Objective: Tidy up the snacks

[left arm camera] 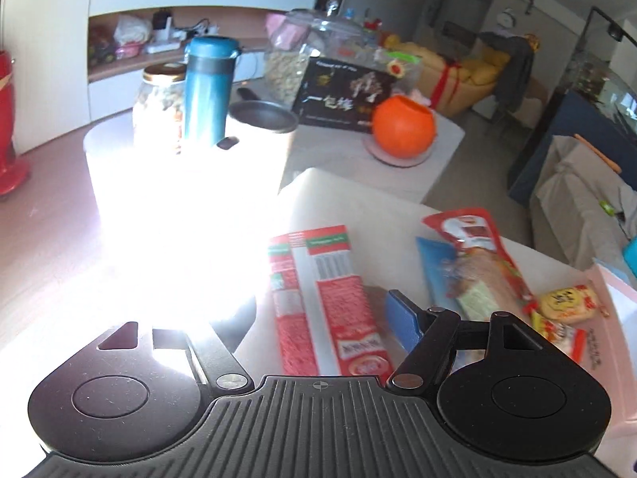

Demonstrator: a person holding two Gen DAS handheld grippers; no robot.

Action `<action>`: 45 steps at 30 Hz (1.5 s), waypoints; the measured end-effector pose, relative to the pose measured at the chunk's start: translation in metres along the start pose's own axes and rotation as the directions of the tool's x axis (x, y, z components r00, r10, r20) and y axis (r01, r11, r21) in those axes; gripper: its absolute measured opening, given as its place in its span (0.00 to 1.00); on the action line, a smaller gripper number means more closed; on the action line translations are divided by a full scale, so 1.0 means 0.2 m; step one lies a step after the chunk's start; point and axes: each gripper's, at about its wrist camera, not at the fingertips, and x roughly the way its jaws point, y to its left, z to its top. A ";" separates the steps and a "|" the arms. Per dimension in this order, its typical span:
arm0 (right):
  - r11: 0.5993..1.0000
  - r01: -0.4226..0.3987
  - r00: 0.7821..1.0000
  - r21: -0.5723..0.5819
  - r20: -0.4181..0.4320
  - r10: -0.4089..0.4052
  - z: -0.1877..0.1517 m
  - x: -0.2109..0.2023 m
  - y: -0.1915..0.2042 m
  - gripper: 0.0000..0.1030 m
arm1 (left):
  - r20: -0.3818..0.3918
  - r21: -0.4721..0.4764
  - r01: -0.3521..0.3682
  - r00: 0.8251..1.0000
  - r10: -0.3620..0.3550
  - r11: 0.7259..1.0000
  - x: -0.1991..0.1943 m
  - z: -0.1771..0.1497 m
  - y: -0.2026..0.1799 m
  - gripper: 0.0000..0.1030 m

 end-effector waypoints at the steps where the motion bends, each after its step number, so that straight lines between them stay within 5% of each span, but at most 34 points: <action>1: 1.000 -0.008 1.000 -0.018 0.011 0.008 0.00 -0.01 0.02 0.99 | -0.016 0.015 -0.020 1.000 0.020 1.000 0.05 0.01 0.01 0.75; 5: 0.998 -0.038 0.999 -0.049 0.008 0.038 0.02 -0.02 0.07 0.99 | -0.002 0.032 -0.025 1.000 0.025 0.999 0.12 0.02 0.03 0.80; 8: 0.998 -0.039 0.999 -0.047 -0.012 0.039 0.02 0.00 0.07 0.99 | -0.017 0.035 0.036 0.999 -0.036 0.999 0.13 0.00 0.01 0.79; 11: 0.998 -0.031 0.999 -0.056 -0.008 0.030 0.04 0.02 0.08 0.99 | 0.012 0.127 0.036 0.999 -0.038 0.991 0.08 -0.05 -0.05 0.78; 14: 0.999 -0.033 0.999 -0.035 0.030 0.034 0.12 0.06 0.06 0.98 | 0.030 0.166 0.064 0.997 -0.070 0.984 0.00 -0.10 -0.06 0.58; 19: 0.994 -0.093 0.995 0.064 0.039 0.090 0.32 0.19 0.04 0.96 | 0.008 0.156 0.166 0.986 -0.169 0.974 -0.09 -0.21 -0.05 0.52; 26: 0.972 -0.153 0.984 0.177 -0.061 0.166 0.39 0.45 0.12 0.63 | -0.023 0.183 0.258 0.966 -0.258 0.949 -0.18 -0.35 -0.12 0.50; 29: 0.981 -0.147 0.985 0.125 -0.077 0.157 0.39 0.44 0.18 0.23 | -0.020 0.187 0.270 0.962 -0.272 0.945 -0.21 -0.33 -0.12 0.49; 33: 0.980 -0.175 0.976 0.092 -0.112 0.185 0.37 0.36 0.17 0.07 | 0.015 0.177 0.298 0.952 -0.305 0.938 -0.30 -0.29 -0.10 0.49; 41: 0.992 -0.104 0.986 0.069 -0.127 0.112 0.19 0.18 -0.02 0.07 | 0.013 0.205 0.396 0.913 -0.407 0.895 -0.51 -0.33 -0.19 0.49; 45: 0.991 -0.125 0.986 0.041 -0.104 0.128 0.15 0.11 -0.02 0.08 | 0.006 0.206 0.359 0.930 -0.368 0.911 -0.53 -0.38 -0.21 0.49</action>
